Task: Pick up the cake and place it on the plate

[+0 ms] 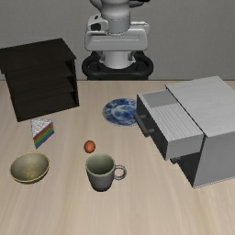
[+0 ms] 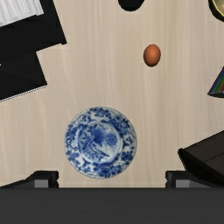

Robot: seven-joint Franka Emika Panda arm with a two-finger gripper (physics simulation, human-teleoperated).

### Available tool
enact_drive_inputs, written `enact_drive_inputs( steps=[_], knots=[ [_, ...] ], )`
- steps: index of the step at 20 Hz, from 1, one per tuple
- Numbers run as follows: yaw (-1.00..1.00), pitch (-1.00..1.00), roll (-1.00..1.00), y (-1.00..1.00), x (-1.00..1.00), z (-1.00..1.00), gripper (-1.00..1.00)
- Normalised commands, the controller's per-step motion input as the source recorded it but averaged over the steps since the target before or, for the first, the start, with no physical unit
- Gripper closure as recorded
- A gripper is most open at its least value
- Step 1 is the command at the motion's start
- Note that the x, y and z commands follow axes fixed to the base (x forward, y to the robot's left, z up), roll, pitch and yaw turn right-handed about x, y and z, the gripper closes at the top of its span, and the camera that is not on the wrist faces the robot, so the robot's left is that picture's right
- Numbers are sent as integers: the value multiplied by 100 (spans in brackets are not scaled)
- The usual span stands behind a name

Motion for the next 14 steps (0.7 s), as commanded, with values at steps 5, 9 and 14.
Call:
enact_drive_inputs(
  steps=[5, 9, 14],
  knots=[
    [0, 0, 0, -100, 0, 0, -100],
    [0, 0, 0, -100, 0, 0, -100],
    [0, 0, 0, -100, 0, 0, -100]
  ],
)
